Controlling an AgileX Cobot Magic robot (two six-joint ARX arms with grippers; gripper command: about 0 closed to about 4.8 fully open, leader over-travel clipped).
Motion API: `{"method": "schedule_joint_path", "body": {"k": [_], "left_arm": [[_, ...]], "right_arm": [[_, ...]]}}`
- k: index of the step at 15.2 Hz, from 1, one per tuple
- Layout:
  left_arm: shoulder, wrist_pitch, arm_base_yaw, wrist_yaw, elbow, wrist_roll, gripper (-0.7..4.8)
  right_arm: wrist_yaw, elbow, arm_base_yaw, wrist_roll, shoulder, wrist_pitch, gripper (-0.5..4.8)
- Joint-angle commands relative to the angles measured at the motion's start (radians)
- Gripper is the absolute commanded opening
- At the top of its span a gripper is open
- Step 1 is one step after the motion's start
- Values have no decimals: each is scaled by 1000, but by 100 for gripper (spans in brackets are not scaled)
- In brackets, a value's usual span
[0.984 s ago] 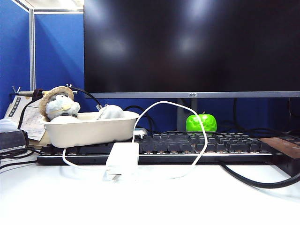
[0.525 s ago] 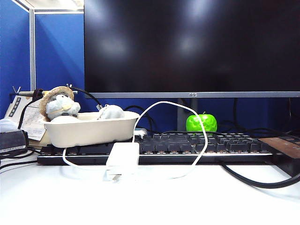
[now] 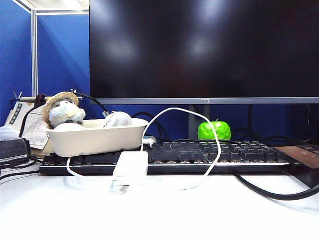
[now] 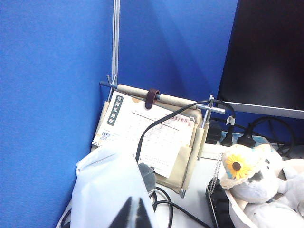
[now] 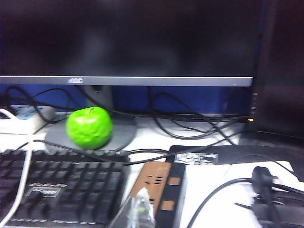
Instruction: Identity fluffy octopus among items on the table, put them into the paper lunch box.
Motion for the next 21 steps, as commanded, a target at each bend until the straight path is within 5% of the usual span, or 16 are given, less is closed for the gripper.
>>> {"method": "schedule_joint_path", "body": {"k": [1, 21], "left_arm": [[-3, 12, 2, 4, 0, 0, -2], [-3, 12, 2, 4, 0, 0, -2]], "right_arm": [[9, 1, -41, 4, -2, 18, -6], [9, -5, -38, 4, -2, 3, -6]]}}
